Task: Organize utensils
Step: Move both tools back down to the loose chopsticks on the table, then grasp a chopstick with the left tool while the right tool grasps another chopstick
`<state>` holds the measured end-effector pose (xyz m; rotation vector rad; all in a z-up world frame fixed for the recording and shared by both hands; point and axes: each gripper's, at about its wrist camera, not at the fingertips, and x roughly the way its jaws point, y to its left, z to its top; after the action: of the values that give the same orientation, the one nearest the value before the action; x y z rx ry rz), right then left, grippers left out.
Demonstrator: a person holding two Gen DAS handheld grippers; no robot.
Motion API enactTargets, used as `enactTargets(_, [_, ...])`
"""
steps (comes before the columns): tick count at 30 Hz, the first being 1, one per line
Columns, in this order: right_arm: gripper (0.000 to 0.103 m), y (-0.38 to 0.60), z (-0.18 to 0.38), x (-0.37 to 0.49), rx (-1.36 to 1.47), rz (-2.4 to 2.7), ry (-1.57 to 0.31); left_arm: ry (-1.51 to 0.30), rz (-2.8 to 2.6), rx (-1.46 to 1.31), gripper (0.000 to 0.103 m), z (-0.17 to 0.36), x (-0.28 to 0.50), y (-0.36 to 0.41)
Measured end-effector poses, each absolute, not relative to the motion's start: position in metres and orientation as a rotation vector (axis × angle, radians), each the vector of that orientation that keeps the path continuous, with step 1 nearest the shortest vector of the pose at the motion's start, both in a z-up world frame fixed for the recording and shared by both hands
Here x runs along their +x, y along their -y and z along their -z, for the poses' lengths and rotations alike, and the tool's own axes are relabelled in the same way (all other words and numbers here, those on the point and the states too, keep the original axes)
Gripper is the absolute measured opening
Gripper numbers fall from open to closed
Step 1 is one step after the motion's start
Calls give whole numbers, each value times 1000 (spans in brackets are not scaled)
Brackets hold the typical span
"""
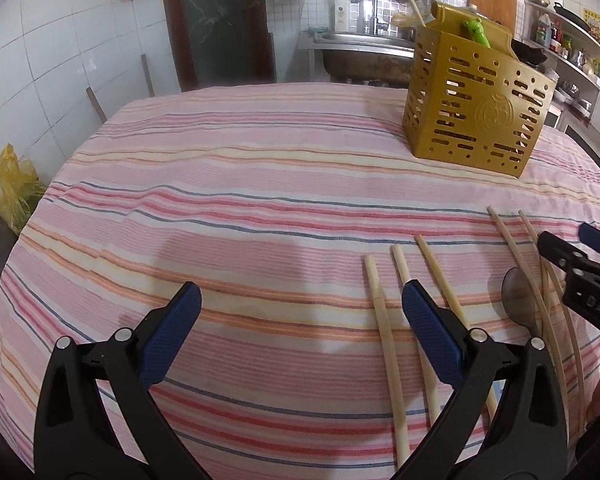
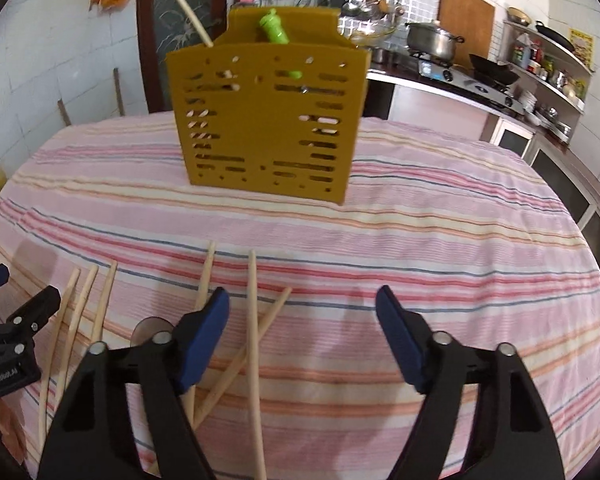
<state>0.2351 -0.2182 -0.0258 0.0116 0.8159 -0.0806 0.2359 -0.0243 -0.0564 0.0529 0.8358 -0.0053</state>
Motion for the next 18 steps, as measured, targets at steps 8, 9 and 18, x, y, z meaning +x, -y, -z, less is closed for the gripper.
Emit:
enactTargets(8, [43,209,31,246,-8,43,-864,-913,27,56,70,65,238,31])
enactTargets(9, [41,208,31,245,-7,40,-865,-912,23,59,68,65,237,32])
enactTargets(18, [20,204,30,252,3,26,-874,-945,26,82,35,64,239,48])
